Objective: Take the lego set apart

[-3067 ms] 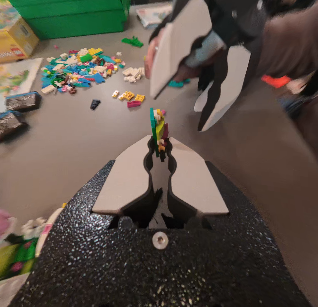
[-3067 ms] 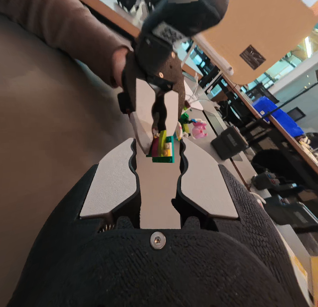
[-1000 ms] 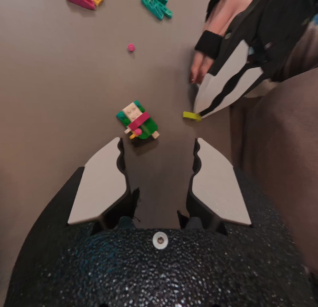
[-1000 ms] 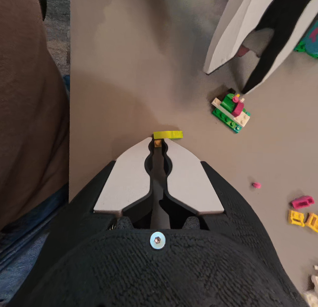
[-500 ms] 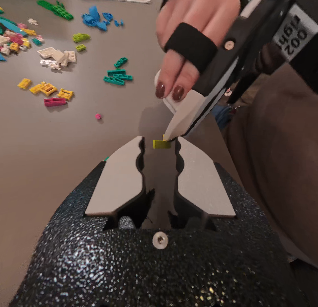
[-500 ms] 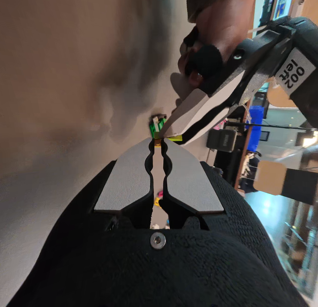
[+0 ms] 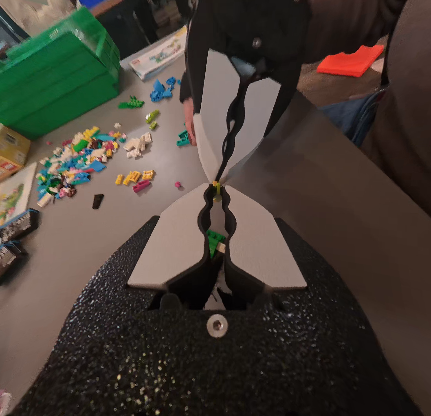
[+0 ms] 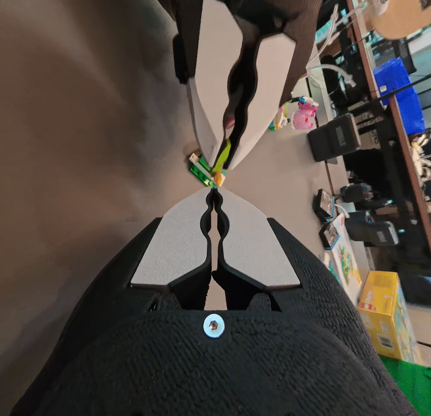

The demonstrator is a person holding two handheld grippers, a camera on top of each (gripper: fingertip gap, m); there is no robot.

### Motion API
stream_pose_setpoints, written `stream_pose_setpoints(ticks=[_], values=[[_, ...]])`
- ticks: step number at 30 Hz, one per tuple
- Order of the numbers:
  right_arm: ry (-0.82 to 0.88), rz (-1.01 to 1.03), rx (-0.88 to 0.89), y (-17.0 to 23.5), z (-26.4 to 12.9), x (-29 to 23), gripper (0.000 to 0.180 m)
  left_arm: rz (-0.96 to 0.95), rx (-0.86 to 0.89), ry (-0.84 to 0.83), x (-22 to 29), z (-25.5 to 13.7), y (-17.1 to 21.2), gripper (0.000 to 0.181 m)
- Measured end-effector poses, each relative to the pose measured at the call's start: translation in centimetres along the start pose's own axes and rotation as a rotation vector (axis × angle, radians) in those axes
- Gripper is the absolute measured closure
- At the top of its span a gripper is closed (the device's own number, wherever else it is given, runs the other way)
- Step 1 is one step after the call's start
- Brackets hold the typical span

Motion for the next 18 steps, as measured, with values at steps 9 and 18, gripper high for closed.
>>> stream_pose_setpoints(ticks=[9,18], values=[[-0.047,0.339,0.249,0.2,-0.7,1.0,0.165,0.2,0.097,-0.063,0.1,-0.8,-0.4,0.174],[-0.087,0.296,0.316,-0.7,-0.3,0.9,0.174,0.142,0.133,0.027,0.7,-1.0,-0.8,0.174]])
Point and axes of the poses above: each gripper's, where its closed fingertips meet, z out along the fingers, y out of its underside, x = y × z across the jaws, the point moved 5 cm from there along -z, back along the fingers, and after that the axes turned 9 degrees about -z, right-handed, at the moved point
